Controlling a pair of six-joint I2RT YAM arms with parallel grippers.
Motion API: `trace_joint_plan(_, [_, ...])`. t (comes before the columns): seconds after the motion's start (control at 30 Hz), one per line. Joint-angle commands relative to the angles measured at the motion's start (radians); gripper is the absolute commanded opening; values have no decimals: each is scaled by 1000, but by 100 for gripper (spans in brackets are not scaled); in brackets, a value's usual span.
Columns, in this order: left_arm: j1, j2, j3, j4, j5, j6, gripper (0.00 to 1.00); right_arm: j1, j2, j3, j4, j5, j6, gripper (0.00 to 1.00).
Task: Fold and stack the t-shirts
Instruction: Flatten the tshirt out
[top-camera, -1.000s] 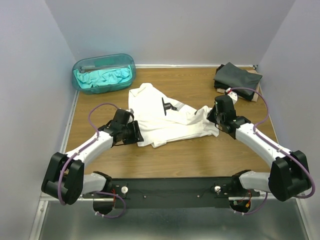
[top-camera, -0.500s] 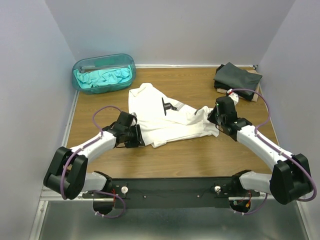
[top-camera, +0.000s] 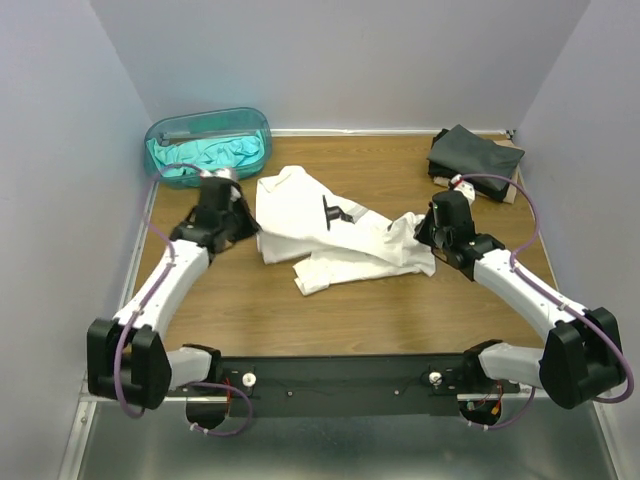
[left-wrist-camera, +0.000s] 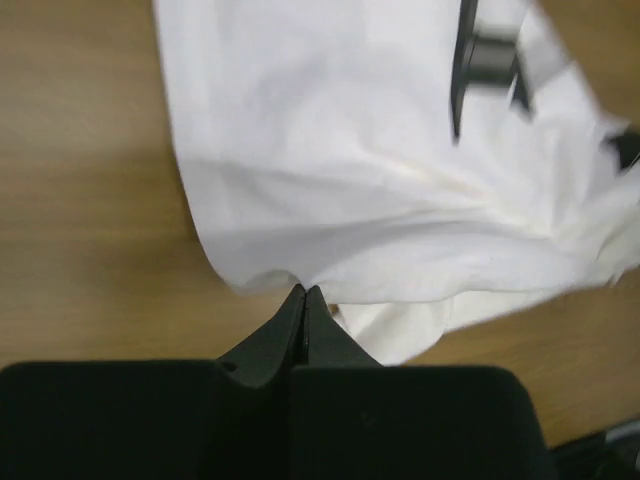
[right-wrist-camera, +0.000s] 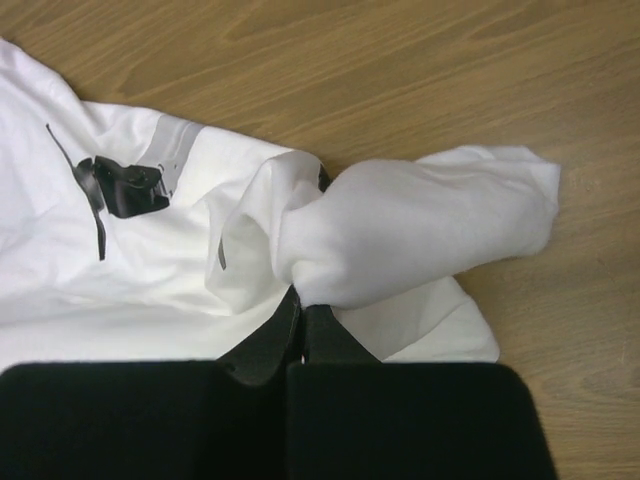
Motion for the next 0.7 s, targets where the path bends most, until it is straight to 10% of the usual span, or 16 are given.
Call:
trace_joint_plan(0.0, [201, -116, 108, -22, -163, 94, 0, 2, 14, 47, 9, -33, -37, 2])
trace_joint_plan(0.23, [381, -18, 51, 44, -15, 182, 0, 2, 22, 27, -9, -53, -12, 64])
trace_joint_plan(0.67, [454, 99, 58, 132, 50, 219, 0, 2, 12, -105, -47, -53, 37, 59])
